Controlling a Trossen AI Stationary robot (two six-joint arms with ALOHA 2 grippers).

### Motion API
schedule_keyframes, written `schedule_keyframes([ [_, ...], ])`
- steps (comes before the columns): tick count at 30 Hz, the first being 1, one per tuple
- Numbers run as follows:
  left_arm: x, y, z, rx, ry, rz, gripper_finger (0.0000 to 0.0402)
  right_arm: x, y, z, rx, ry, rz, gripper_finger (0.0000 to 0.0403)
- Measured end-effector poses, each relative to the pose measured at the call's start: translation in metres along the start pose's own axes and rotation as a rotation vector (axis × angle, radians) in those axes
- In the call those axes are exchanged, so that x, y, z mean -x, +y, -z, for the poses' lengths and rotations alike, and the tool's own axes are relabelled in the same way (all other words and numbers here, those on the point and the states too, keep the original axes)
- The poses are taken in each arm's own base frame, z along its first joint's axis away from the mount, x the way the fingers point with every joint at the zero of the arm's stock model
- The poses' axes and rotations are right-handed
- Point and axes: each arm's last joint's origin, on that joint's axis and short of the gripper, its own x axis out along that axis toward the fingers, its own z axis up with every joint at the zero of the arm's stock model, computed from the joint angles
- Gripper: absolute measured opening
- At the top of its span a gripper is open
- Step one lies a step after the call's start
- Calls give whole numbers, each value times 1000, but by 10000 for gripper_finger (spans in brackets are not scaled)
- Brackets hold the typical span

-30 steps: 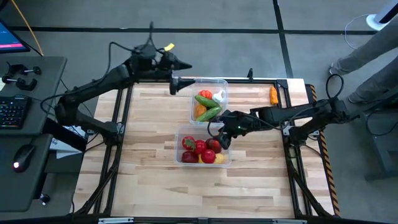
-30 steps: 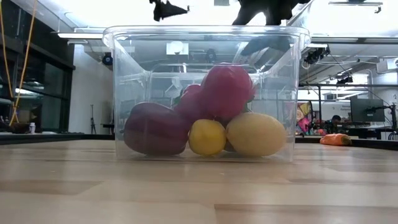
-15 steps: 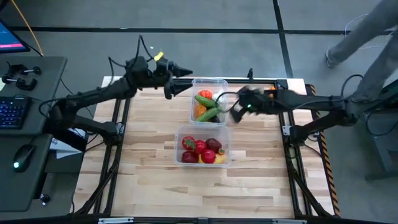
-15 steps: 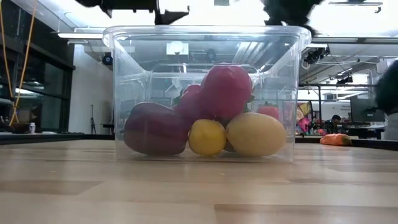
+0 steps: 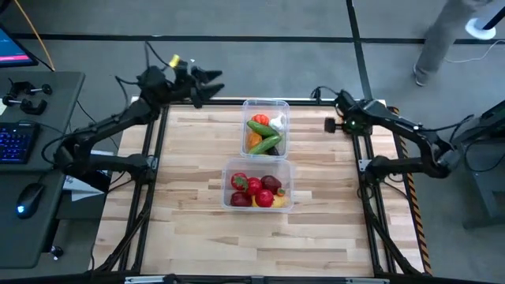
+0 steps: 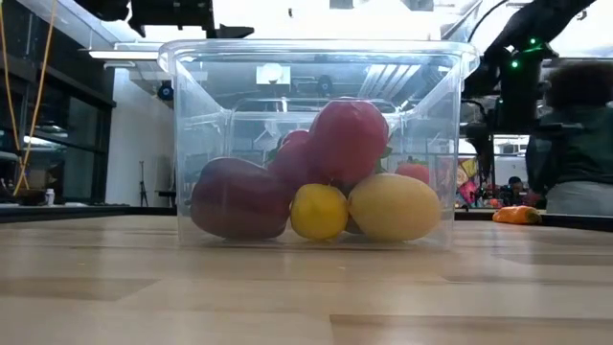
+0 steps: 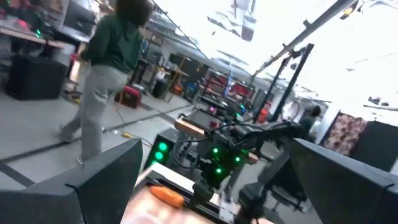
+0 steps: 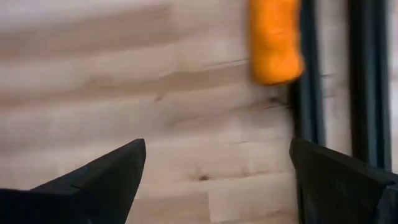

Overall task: Sort produce into baskets
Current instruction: Put the orange chili pepper into the bottom transparent bin

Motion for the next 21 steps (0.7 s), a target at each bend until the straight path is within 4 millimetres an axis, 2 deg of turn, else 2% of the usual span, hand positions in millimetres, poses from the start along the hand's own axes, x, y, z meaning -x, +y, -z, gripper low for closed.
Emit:
schedule_keyframes([
  [2,8,7,-7,4,-6,3,393,-1,-7,-6,-67,-4,24,390],
  [7,20,16,-17,14,6,28,393,-1,-12,-26,-14,-155,48,390],
  [10,22,20,-17,18,24,36,393,-7,-12,-35,-62,-182,59,390],
  [21,25,23,-16,8,47,28,393,-65,-5,-37,-105,-2,238,390],
])
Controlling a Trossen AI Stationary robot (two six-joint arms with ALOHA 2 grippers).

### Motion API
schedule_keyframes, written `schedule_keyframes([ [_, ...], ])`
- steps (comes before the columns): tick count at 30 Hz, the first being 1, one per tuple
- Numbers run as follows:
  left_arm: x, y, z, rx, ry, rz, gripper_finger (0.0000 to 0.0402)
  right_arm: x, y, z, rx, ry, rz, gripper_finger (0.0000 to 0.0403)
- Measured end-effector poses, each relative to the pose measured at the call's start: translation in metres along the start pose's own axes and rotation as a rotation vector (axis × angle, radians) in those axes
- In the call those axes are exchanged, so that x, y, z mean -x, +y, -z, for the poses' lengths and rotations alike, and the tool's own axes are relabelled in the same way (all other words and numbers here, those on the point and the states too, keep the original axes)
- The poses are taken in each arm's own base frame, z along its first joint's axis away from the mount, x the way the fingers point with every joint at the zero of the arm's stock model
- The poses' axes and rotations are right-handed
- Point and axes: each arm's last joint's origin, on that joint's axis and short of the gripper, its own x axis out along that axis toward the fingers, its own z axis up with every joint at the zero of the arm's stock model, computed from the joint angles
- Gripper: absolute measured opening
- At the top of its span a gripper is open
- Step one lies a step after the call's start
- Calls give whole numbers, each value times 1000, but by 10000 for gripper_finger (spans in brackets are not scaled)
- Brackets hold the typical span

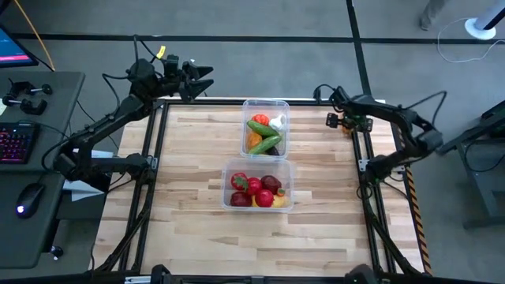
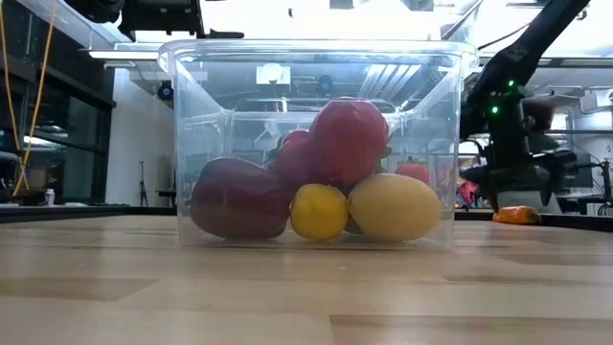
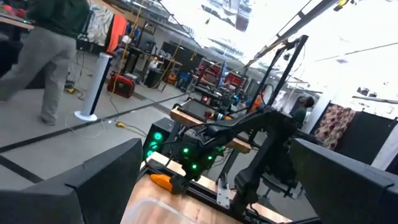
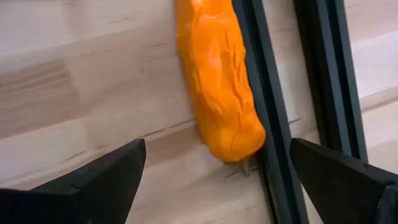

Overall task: Sort produce into baskets
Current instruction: Put the orange chili pepper into the bottom transparent bin

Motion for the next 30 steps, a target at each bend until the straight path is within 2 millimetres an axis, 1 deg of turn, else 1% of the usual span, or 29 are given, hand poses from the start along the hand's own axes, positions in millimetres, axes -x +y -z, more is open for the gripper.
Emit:
schedule_keyframes([
  [4,1,1,0,6,6,-7,393,-11,4,-2,-21,-15,55,390],
  [12,4,6,-1,27,5,-33,393,-20,9,-4,-87,-20,72,390],
  [17,6,9,-2,25,-3,-50,393,-16,10,-1,-28,11,40,390],
  [24,9,12,-4,30,-10,-66,393,-3,16,1,-26,-11,0,390],
  [30,11,14,-5,29,-14,-79,393,-5,11,-4,-105,-45,29,390],
])
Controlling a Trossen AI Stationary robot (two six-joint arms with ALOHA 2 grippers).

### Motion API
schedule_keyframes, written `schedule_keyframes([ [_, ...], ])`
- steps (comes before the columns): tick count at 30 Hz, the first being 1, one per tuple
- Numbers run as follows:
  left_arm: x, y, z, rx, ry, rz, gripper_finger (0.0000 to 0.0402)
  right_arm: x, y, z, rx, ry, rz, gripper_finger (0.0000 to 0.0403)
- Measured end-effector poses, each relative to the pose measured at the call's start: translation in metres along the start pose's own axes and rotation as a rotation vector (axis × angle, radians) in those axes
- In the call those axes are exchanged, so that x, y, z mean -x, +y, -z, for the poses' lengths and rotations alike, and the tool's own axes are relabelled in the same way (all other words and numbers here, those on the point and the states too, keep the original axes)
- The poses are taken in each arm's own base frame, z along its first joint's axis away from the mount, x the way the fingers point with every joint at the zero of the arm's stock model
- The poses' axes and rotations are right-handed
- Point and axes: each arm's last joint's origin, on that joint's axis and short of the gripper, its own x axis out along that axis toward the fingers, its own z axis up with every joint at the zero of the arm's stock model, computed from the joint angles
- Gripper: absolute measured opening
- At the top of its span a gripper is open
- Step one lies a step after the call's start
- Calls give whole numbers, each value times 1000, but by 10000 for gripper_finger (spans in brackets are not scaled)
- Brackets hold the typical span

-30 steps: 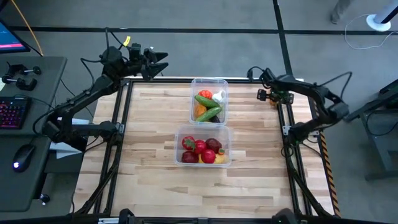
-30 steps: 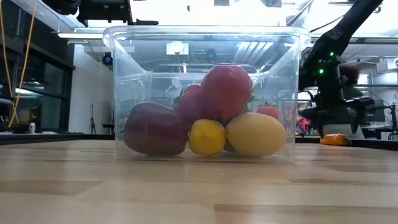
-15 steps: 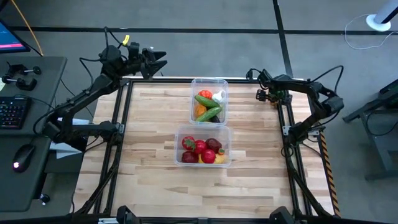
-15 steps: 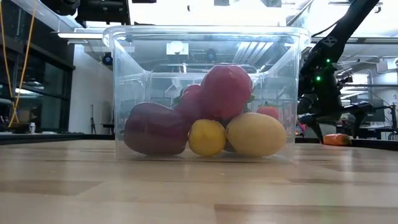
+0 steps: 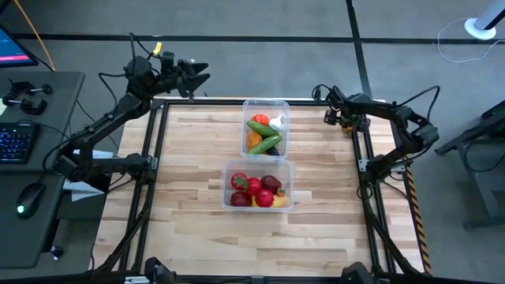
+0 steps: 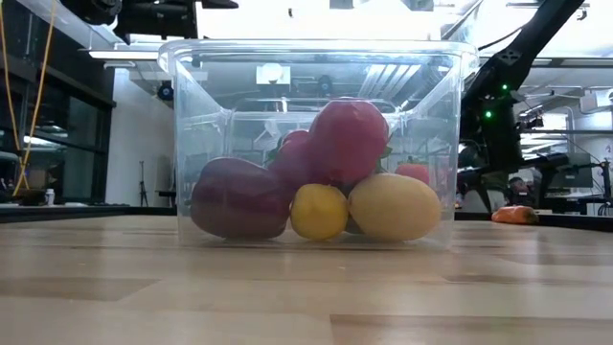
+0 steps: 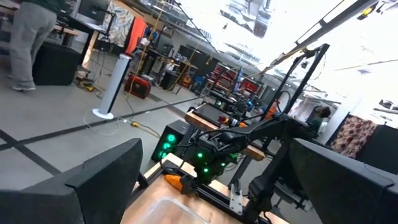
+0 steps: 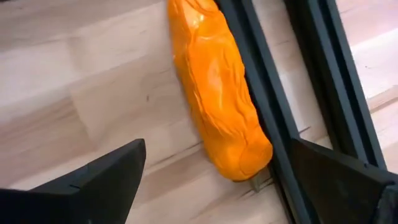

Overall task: Sort produce into baskets
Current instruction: Put the orange chili pepper into the bottom transparent bin

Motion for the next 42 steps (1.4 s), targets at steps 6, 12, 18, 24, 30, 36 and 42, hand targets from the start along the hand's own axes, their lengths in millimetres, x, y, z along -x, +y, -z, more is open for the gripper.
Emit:
schedule_keyframes([
  [6,2,3,0,1,2,-16,393,-3,3,-1,-45,4,-18,390],
  [12,2,5,3,11,35,-34,393,-15,9,3,-15,35,17,390],
  [18,2,6,6,29,57,-46,393,-23,12,3,-13,55,32,390],
  [24,2,6,6,22,61,-48,393,-23,11,4,41,67,39,380],
  [30,2,6,6,16,60,-48,393,-19,16,7,64,64,34,353],
  [36,2,7,6,16,59,-52,393,-17,18,8,26,59,29,346],
  [42,2,7,6,-1,56,-57,393,-18,19,7,-58,43,34,346],
])
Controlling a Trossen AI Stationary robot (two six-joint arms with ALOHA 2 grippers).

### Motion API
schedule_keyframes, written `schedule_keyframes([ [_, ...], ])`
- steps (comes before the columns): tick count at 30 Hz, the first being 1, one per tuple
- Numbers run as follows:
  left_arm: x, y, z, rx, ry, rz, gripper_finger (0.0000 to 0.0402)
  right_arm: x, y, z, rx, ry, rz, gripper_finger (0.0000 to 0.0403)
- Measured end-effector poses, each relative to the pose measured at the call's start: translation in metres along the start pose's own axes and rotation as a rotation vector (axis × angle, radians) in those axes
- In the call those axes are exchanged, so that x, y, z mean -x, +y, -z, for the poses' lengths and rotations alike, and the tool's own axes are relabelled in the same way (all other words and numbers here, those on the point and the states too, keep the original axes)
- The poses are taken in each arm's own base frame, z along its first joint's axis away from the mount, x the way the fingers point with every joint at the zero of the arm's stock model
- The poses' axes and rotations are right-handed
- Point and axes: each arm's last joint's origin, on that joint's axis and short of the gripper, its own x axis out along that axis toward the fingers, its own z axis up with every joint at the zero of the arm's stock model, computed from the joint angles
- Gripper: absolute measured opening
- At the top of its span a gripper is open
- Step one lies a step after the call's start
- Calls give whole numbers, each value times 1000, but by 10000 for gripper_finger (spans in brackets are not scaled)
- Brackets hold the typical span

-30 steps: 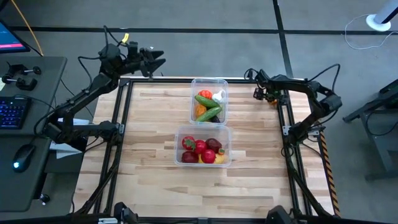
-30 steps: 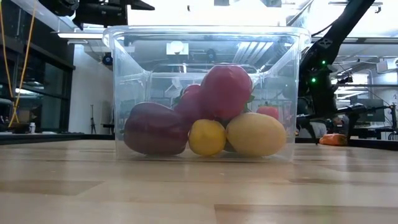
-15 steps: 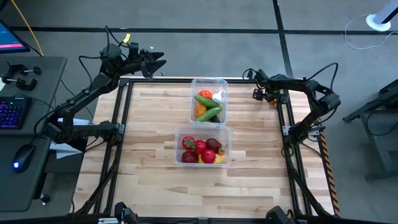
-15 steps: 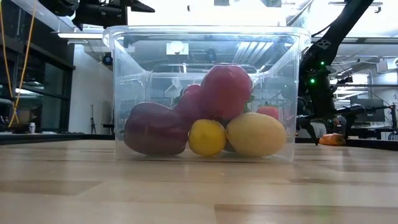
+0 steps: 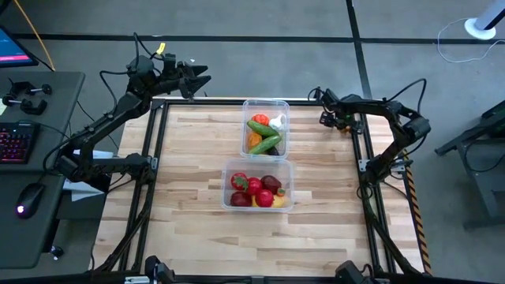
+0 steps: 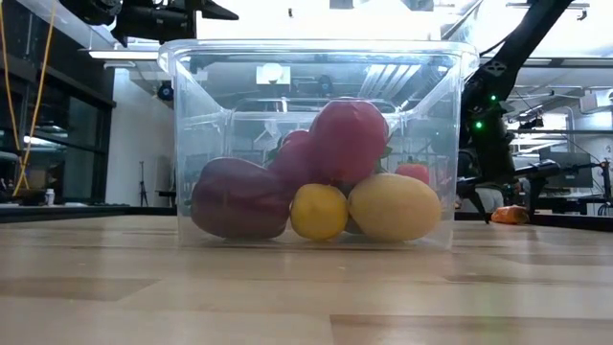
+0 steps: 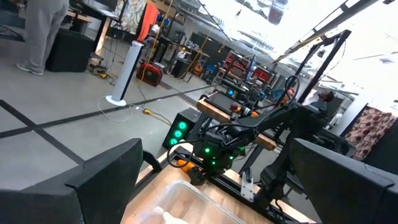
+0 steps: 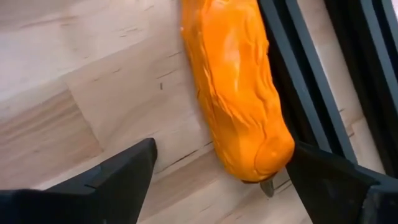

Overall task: Sort produce into baskets
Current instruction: Put the orange chili pepper into the bottom transparent bin

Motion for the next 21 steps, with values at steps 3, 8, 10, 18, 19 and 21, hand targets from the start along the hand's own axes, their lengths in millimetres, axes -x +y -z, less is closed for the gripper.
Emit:
schedule_keyframes([
  [3,0,0,0,0,0,0,393,-2,-1,-1,-58,-17,18,345],
  [8,0,0,0,0,0,0,393,-14,-3,-5,-70,12,38,315],
  [10,0,0,0,0,2,1,393,-17,-2,-6,-71,11,53,286],
  [18,0,1,1,-1,13,-2,393,-15,1,2,-24,-20,98,109],
  [19,0,1,1,-1,13,-2,393,-15,1,5,8,-22,118,89],
  [21,0,1,1,0,13,-1,393,-11,3,13,65,-31,121,77],
])
